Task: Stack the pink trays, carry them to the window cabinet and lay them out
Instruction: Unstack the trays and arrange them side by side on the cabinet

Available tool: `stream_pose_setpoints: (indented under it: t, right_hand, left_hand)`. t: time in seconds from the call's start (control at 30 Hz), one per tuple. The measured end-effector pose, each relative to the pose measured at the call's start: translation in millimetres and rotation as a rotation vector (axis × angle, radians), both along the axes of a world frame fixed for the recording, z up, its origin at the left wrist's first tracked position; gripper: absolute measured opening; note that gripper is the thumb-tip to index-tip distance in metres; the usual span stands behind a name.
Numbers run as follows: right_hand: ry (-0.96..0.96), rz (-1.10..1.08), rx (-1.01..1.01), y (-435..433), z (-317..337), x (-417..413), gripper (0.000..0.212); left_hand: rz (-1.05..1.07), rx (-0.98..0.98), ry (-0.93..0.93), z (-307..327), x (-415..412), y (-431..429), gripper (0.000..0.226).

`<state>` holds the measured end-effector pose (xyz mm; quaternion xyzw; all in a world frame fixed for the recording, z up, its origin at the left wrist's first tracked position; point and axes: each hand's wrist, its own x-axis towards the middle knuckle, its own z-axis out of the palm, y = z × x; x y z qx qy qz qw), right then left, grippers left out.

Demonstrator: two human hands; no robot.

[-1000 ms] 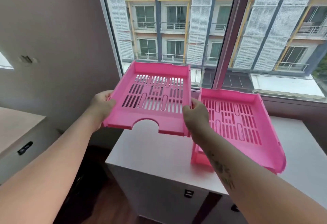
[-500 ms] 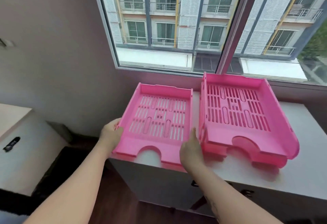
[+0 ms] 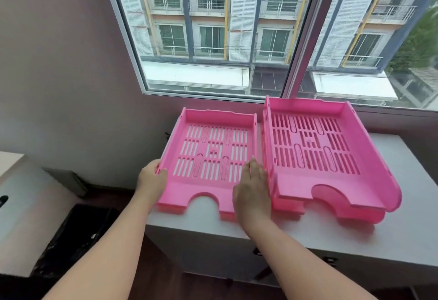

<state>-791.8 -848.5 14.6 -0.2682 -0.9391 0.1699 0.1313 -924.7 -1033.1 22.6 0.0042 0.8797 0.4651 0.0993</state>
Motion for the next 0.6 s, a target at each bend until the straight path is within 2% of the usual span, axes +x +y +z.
stream_pose_setpoints:
  t: [0.17,0.3,0.47,0.6]
  right_hand:
    - [0.219,0.108,-0.089,31,61,-15,0.049]
    - [0.340,0.003,-0.004,100,110,-16,0.035]
    - [0.267,-0.247,0.076,197,132,24,0.033]
    - [0.067,-0.404,0.006,245,115,71,0.034]
  left_hand:
    - [-0.035,-0.116,0.181,39,-7,18,0.053]
    - [-0.144,-0.022,0.308,86,-20,78,0.055]
    - [-0.338,-0.049,0.335,112,8,166,0.061]
    - [-0.416,-0.046,0.248,96,42,213,0.063]
